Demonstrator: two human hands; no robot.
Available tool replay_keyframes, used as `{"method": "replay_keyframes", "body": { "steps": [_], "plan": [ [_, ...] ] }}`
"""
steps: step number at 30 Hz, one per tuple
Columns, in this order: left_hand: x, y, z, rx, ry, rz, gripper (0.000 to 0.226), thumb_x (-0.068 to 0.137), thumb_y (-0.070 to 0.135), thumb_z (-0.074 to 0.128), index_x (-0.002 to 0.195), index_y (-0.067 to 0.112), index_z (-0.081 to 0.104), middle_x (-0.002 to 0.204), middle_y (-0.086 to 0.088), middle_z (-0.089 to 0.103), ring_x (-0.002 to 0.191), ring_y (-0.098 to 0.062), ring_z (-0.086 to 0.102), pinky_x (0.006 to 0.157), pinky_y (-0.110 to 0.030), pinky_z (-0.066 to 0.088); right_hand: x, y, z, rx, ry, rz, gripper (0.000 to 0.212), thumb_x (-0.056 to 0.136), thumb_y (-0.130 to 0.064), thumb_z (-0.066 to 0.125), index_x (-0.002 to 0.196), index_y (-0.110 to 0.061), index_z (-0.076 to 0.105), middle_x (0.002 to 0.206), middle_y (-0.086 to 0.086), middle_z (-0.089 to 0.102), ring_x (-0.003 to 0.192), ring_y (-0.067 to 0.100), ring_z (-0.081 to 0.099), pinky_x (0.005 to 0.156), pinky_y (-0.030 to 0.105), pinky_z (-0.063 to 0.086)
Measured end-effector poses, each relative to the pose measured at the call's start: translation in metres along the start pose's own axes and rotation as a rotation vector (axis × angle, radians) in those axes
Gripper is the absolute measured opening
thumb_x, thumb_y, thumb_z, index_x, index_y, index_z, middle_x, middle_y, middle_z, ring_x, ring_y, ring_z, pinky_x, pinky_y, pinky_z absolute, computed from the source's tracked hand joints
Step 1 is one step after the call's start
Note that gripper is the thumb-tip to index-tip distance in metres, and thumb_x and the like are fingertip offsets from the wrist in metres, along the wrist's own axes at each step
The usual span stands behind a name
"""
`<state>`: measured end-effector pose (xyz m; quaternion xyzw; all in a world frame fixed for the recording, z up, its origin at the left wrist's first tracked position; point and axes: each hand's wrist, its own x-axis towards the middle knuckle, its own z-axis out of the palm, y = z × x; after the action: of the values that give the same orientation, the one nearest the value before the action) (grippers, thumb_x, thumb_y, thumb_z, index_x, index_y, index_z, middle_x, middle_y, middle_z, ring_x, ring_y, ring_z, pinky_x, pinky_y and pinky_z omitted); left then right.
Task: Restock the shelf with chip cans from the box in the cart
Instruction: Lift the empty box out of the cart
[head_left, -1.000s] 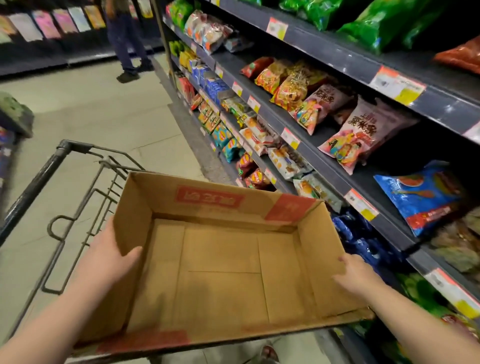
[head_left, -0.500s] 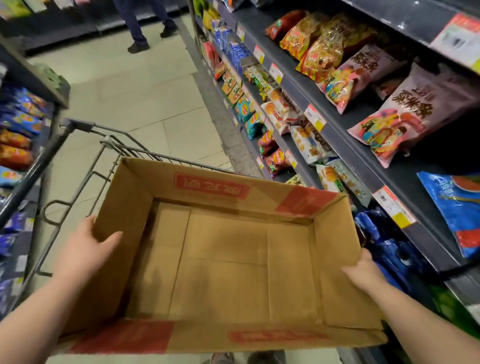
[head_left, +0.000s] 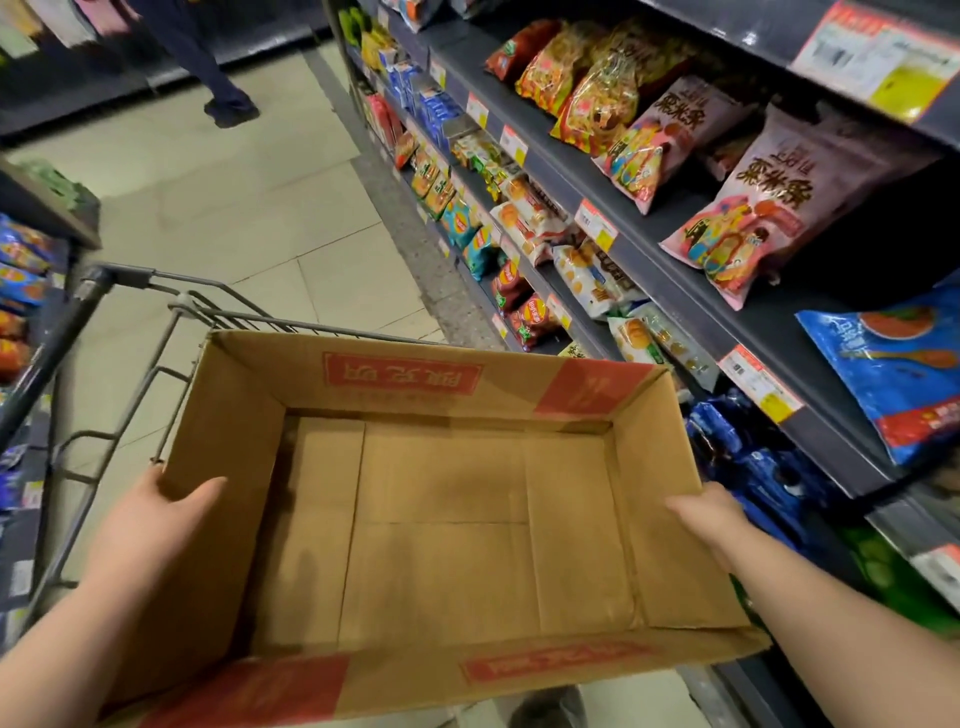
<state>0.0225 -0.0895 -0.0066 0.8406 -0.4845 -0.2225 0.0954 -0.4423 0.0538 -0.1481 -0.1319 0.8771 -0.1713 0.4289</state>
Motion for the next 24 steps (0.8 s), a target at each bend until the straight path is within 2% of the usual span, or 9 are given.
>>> {"method": "replay_keyframes", "body": {
  "steps": [4, 7, 11, 13, 17, 20, 24],
  "plan": [
    [0.001, -0.009, -0.008, -0.105, -0.021, 0.036, 0.067, 0.078, 0.048, 0.07, 0.131, 0.012, 0.048, 0.116, -0.018, 0.064, 0.098, -0.039, 0.063, 0.087, -0.05, 0.051, -0.022, -0.004, -0.006, 0.048, 0.045, -0.015, 0.059, 0.084, -0.021, 0.067, 0.134, -0.003, 0.041, 0.123, 0.02, 0.054, 0.107, 0.037, 0.055, 0.088, 0.042, 0.049],
    [0.002, -0.011, -0.021, -0.125, -0.047, 0.075, 0.068, 0.076, 0.05, 0.07, 0.129, 0.011, 0.051, 0.114, -0.017, 0.065, 0.099, -0.038, 0.062, 0.087, -0.046, 0.051, -0.046, -0.01, -0.016, 0.048, 0.13, -0.041, 0.059, 0.082, -0.021, 0.068, 0.131, -0.001, 0.041, 0.123, 0.02, 0.055, 0.106, 0.038, 0.055, 0.084, 0.039, 0.048],
    [0.006, -0.013, -0.041, -0.222, -0.11, 0.141, 0.078, 0.073, 0.053, 0.071, 0.132, 0.007, 0.048, 0.123, -0.019, 0.061, 0.105, -0.039, 0.06, 0.092, -0.05, 0.049, -0.086, -0.014, -0.035, 0.071, 0.253, -0.118, 0.046, 0.083, -0.019, 0.065, 0.121, 0.001, 0.046, 0.094, 0.012, 0.056, 0.081, 0.03, 0.052, 0.072, 0.033, 0.042],
    [0.003, -0.011, -0.053, -0.254, -0.105, 0.183, 0.075, 0.079, 0.045, 0.071, 0.137, 0.006, 0.044, 0.128, -0.021, 0.057, 0.11, -0.041, 0.058, 0.095, -0.05, 0.047, -0.108, -0.014, -0.047, 0.097, 0.305, -0.139, 0.05, 0.084, -0.021, 0.065, 0.124, 0.001, 0.045, 0.104, 0.016, 0.057, 0.083, 0.029, 0.049, 0.073, 0.034, 0.042],
    [-0.002, -0.005, -0.073, -0.327, -0.108, 0.302, 0.073, 0.08, 0.046, 0.071, 0.137, 0.01, 0.044, 0.128, -0.018, 0.057, 0.11, -0.04, 0.058, 0.094, -0.052, 0.048, -0.154, -0.003, -0.063, 0.16, 0.432, -0.164, 0.053, 0.082, -0.023, 0.068, 0.124, 0.002, 0.047, 0.11, 0.021, 0.058, 0.093, 0.035, 0.054, 0.079, 0.038, 0.046],
    [-0.008, -0.001, -0.085, -0.381, -0.124, 0.388, 0.07, 0.073, 0.054, 0.069, 0.129, 0.017, 0.051, 0.118, -0.013, 0.063, 0.102, -0.037, 0.061, 0.089, -0.052, 0.051, -0.189, 0.015, -0.071, 0.208, 0.562, -0.152, 0.052, 0.08, -0.027, 0.071, 0.12, 0.002, 0.053, 0.112, 0.024, 0.061, 0.1, 0.042, 0.058, 0.086, 0.046, 0.05],
    [-0.024, 0.006, -0.092, -0.422, -0.166, 0.554, 0.058, 0.068, 0.054, 0.066, 0.113, 0.019, 0.059, 0.106, -0.01, 0.068, 0.095, -0.034, 0.064, 0.088, -0.048, 0.052, -0.236, 0.059, -0.074, 0.291, 0.647, -0.092, 0.056, 0.08, -0.033, 0.069, 0.124, -0.003, 0.05, 0.11, 0.02, 0.061, 0.096, 0.041, 0.058, 0.084, 0.049, 0.052]
  ]
}}
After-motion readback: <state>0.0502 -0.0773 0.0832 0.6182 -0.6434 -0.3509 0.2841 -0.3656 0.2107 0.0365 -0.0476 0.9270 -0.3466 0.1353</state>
